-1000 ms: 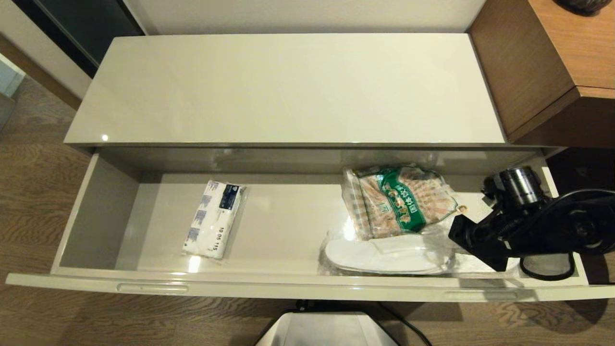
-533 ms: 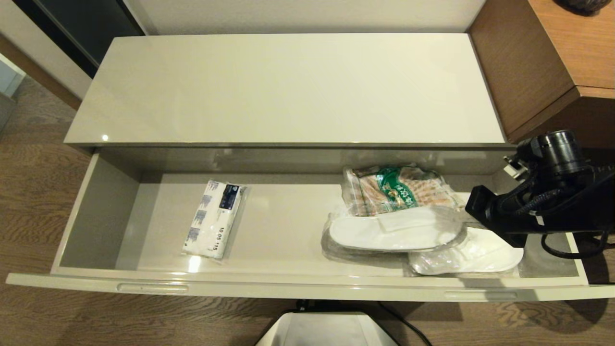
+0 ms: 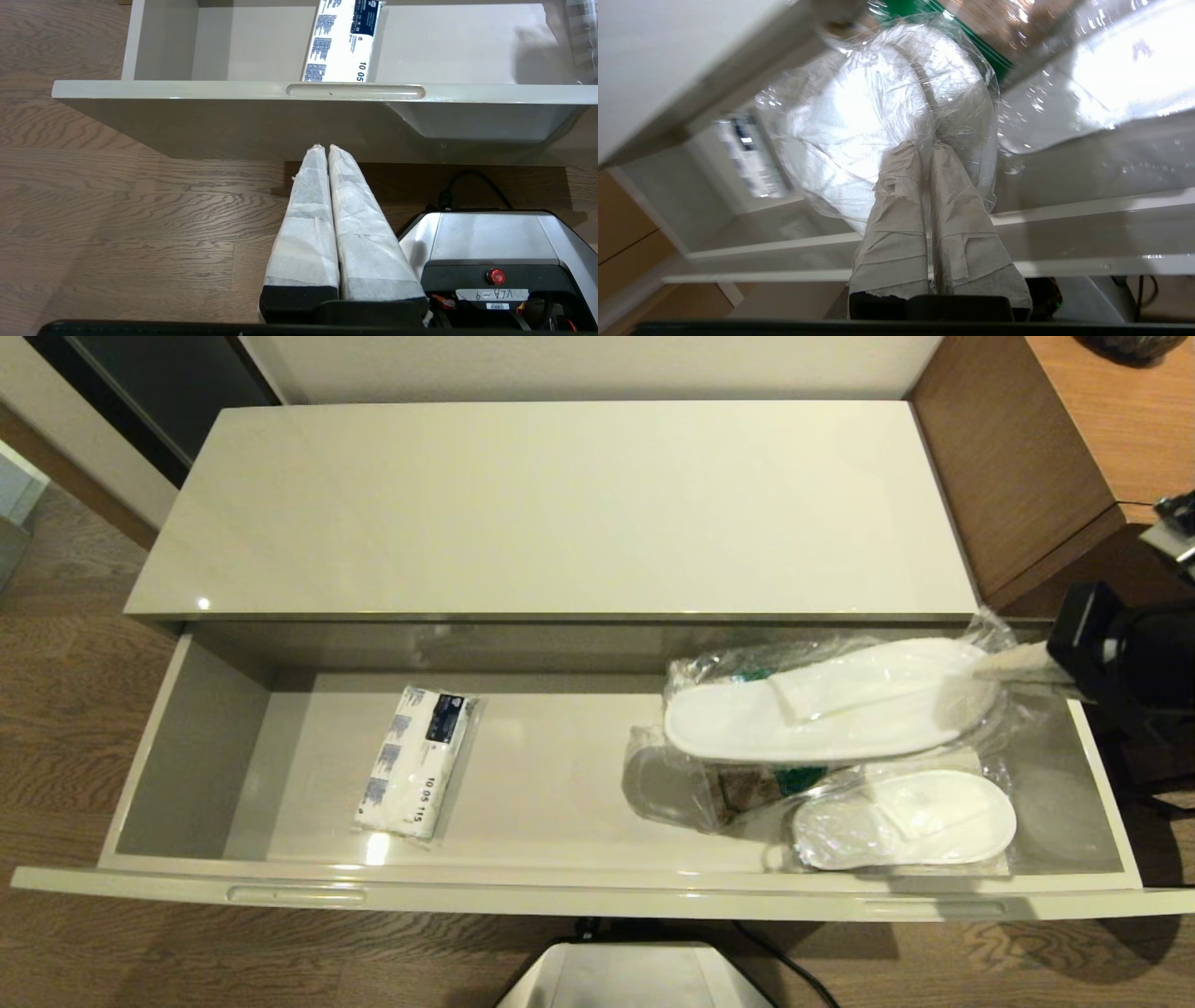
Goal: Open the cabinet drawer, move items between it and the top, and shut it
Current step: Place the disposable slippers on the table
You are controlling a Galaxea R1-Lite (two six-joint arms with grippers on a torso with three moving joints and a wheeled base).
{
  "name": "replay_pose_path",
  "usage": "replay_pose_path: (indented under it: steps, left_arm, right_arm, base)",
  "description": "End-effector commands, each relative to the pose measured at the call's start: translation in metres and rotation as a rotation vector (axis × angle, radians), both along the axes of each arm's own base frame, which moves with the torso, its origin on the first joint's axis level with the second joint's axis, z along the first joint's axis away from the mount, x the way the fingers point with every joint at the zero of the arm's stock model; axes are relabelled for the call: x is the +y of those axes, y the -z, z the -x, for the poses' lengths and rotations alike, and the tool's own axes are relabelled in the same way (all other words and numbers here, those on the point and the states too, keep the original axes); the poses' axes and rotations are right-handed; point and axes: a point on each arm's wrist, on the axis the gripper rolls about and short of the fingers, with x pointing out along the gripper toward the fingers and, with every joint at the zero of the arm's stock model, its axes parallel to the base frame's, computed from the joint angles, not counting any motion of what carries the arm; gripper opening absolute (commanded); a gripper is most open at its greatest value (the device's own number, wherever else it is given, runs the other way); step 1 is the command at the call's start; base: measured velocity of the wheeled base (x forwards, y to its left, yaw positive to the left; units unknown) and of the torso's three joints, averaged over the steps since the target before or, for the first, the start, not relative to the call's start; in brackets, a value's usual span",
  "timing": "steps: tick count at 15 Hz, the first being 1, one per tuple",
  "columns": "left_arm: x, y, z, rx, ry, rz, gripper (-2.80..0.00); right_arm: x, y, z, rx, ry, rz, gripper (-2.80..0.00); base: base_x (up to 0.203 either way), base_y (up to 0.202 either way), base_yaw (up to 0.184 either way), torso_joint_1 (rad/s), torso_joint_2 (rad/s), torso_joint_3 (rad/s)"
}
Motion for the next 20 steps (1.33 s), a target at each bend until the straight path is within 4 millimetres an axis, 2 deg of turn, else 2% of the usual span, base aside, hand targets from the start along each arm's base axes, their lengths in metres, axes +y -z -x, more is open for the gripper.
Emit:
replay_pose_path:
  steps: [1, 4, 6, 7, 9, 12, 14, 15, 17, 20]
  left_arm:
    - [0.000, 0.000, 0.000, 0.001, -0.001, 0.000, -2.80]
    - [0.000, 0.000, 0.000, 0.001, -0.001, 0.000, -2.80]
    - [0.000, 0.000, 0.000, 0.001, -0.001, 0.000, -2.80]
    - [0.000, 0.000, 0.000, 0.001, -0.001, 0.000, -2.80]
    - [0.000, 0.000, 0.000, 0.001, -0.001, 0.000, -2.80]
    - [0.000, 0.000, 0.000, 0.001, -0.001, 0.000, -2.80]
    - [0.000, 0.000, 0.000, 0.001, -0.002, 0.000, -2.80]
    - [0.000, 0.000, 0.000, 0.001, -0.001, 0.000, -2.80]
    - [0.000, 0.000, 0.000, 0.001, -0.001, 0.000, -2.80]
    - [0.000, 0.000, 0.000, 0.001, -0.001, 0.000, -2.80]
  right_arm:
    - [-0.003, -0.047, 0.031, -0.119, -0.014, -0.022, -2.80]
    - [-0.003, -0.082, 0.037, -0.190, -0.015, -0.029, -2.80]
    - [0.000, -0.107, 0.025, -0.245, -0.005, -0.034, -2.80]
    - [0.003, -0.115, 0.011, -0.256, 0.016, -0.024, -2.80]
    - [0.012, -0.104, -0.041, -0.223, 0.074, 0.052, -2.80]
    - [0.020, -0.057, -0.130, -0.199, 0.178, 0.221, -2.80]
    - [0.012, -0.025, -0.180, -0.236, 0.270, 0.350, -2.80]
    - [0.006, -0.013, -0.200, -0.275, 0.314, 0.431, 0.00]
    - [-0.002, -0.001, -0.221, -0.327, 0.367, 0.527, 0.00]
    - [-0.003, -0.017, -0.211, -0.366, 0.373, 0.511, 0.00]
  base:
    - [0.000, 0.000, 0.000, 0.000, 0.00, 0.000]
    - [0.000, 0.000, 0.000, 0.000, 0.00, 0.000]
    - [0.000, 0.000, 0.000, 0.000, 0.00, 0.000]
    - [0.000, 0.000, 0.000, 0.000, 0.00, 0.000]
    - [0.000, 0.000, 0.000, 0.000, 0.00, 0.000]
    - [0.000, 0.000, 0.000, 0.000, 0.00, 0.000]
    - [0.000, 0.000, 0.000, 0.000, 0.00, 0.000]
    - [0.000, 0.000, 0.000, 0.000, 0.00, 0.000]
    - [0.000, 0.000, 0.000, 0.000, 0.00, 0.000]
    - [0.000, 0.000, 0.000, 0.000, 0.00, 0.000]
